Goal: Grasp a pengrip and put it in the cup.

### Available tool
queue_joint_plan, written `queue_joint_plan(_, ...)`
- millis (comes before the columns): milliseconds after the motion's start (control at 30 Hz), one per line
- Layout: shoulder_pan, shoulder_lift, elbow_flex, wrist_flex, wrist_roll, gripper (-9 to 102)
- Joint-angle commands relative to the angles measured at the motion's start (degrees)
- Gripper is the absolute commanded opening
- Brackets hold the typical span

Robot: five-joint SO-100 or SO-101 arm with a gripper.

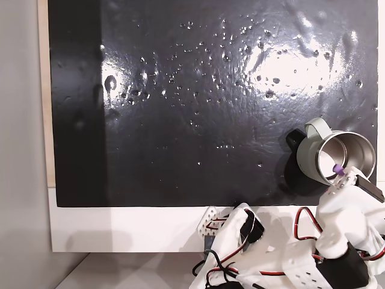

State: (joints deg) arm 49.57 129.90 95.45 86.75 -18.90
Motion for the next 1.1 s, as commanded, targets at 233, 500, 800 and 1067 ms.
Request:
queue_joint_plan(233,3.34,-0.79,7.38,-11.25,-0.26,0)
queue_joint_plan(500,3.87,-2.29,8.44,-11.6,0.44,21)
queue_joint_plan(800,3.87,-2.37,9.49,-10.9,0.79,47)
queue_joint_plan(1067,3.78,-2.37,9.67,-10.28,0.79,47)
